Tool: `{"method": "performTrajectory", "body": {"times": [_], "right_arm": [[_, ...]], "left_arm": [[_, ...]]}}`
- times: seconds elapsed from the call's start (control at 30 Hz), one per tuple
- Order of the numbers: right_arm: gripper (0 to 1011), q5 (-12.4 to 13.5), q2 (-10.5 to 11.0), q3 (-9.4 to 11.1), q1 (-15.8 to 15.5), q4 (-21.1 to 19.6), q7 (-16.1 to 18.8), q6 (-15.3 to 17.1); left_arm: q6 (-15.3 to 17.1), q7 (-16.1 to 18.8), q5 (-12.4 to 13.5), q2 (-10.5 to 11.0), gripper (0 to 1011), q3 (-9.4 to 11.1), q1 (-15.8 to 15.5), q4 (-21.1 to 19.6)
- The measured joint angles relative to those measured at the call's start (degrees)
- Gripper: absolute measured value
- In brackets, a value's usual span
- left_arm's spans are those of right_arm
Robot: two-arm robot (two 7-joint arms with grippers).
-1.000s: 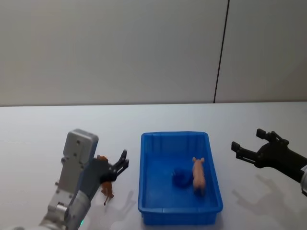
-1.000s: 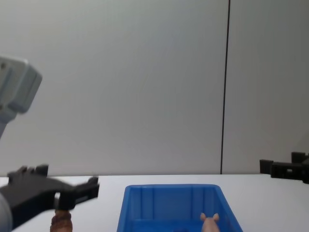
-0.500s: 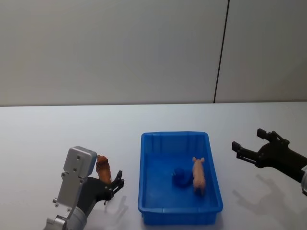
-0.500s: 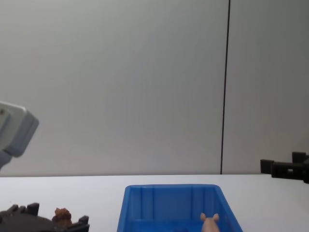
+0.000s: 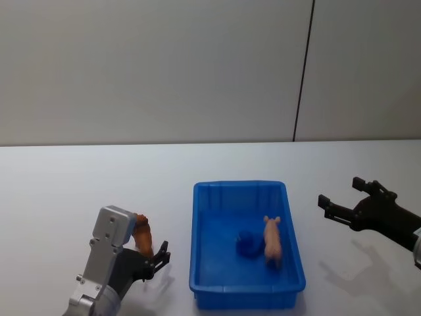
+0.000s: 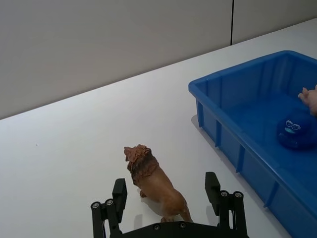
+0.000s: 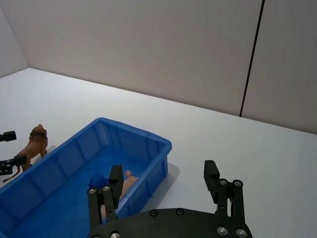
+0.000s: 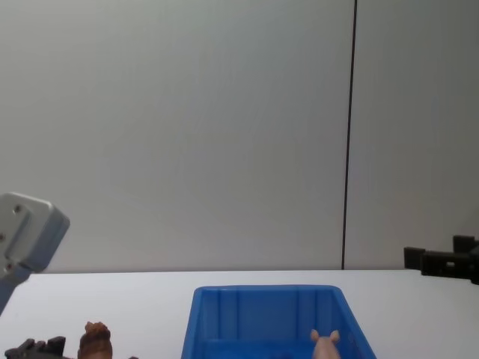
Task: Pick up the two dolls from the table and place them into the box.
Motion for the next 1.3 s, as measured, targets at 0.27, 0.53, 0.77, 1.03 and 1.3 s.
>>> {"method": "performTrajectory", "body": {"times": [0.27, 0.53, 0.77, 1.03, 1.3], "right_arm": [[1001, 0.0, 0.0, 0.0, 0.0, 0.0, 0.0, 0.0], [1001, 0.0, 0.0, 0.0, 0.0, 0.0, 0.0, 0.0], [1001, 0.0, 0.0, 0.0, 0.0, 0.0, 0.0, 0.0], [1001, 0.0, 0.0, 0.0, 0.0, 0.0, 0.0, 0.0], [1001, 0.0, 0.0, 0.0, 0.0, 0.0, 0.0, 0.0]], "left_arm": [[-0.4, -1.2, 0.7, -1.2, 1001, -0.2, -1.2, 3.3], [-0.6, -1.8, 0.9, -2.1, 929, -0.5, -2.0, 6.1], [-0.7, -2.4, 1.1, -2.6, 729, -0.7, -2.5, 7.6], [-0.8, -2.9, 1.5, -3.0, 473, -1.0, -2.8, 8.7], [-1.4, -3.2, 1.9, -3.1, 300, -1.3, -2.8, 8.9]]}}
